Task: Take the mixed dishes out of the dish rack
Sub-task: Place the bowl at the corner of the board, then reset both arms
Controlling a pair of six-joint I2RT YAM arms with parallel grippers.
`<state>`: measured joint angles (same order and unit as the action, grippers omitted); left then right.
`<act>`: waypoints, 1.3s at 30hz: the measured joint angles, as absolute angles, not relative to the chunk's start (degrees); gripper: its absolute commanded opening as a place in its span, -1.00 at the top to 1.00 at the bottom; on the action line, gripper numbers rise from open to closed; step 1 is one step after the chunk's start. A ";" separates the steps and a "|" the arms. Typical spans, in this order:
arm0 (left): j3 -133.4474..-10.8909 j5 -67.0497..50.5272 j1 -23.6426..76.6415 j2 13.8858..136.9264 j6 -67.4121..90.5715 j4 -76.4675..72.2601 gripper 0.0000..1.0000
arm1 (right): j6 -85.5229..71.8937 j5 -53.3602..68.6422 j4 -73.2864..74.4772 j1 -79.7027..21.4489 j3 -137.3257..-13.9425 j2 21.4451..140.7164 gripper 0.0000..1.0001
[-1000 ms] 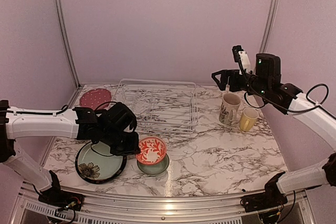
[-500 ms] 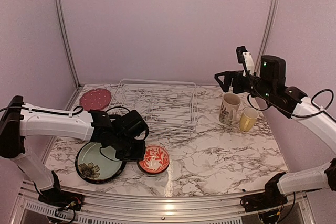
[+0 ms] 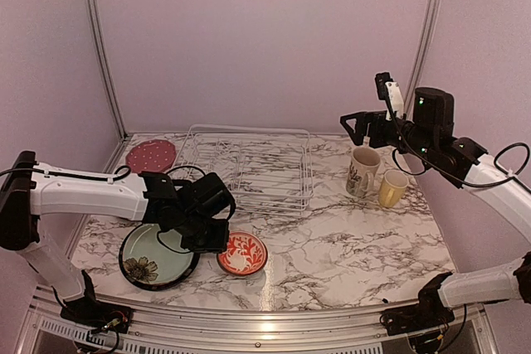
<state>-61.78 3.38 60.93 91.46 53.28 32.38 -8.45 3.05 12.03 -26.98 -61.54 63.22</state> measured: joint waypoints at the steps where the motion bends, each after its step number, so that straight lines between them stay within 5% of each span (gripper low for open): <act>1: -61.84 3.51 60.93 91.46 53.34 32.38 0.41 | -8.45 3.07 12.03 -26.98 -61.54 63.22 -0.97; 17: -65.67 11.77 60.80 84.97 51.55 38.96 -0.45 | -6.98 -2.17 14.46 -26.98 -61.63 62.57 -0.97; 23: -69.87 18.24 59.70 79.99 49.56 42.22 -0.97 | -6.33 -6.26 15.44 -26.98 -61.63 60.73 -0.97; 32: -77.45 29.63 56.31 71.94 43.46 42.65 -0.98 | -5.72 -14.09 15.86 -26.98 -61.12 52.31 -0.97; 39: -71.99 34.87 51.64 58.02 34.98 30.11 -0.98 | -6.44 -23.11 14.35 -26.98 -54.41 39.88 -0.97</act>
